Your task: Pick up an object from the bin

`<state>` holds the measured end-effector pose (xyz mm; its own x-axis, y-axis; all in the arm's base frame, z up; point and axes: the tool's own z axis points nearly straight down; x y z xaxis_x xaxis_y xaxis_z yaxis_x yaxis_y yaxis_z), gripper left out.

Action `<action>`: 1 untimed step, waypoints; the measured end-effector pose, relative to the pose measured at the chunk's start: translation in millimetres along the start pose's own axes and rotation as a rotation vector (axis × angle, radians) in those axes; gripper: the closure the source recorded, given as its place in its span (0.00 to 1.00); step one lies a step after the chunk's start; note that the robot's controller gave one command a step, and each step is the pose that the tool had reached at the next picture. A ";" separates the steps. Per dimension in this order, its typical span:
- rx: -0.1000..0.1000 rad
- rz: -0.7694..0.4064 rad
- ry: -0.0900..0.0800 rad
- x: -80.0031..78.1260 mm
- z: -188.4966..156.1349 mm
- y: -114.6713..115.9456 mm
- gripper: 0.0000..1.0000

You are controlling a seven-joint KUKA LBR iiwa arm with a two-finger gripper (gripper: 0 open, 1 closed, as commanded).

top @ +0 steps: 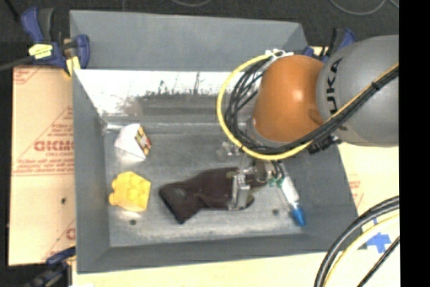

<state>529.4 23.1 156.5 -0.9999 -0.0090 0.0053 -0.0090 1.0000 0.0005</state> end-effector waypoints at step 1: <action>0.000 0.000 -0.008 -1.5 -4.5 0.1 0.00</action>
Offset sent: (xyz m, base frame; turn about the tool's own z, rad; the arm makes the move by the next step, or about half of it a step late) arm 0.0019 0.0071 -0.0865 -0.3020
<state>530.9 23.2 161.1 -1.0000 -0.0087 -0.0026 -0.0087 1.0000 0.0009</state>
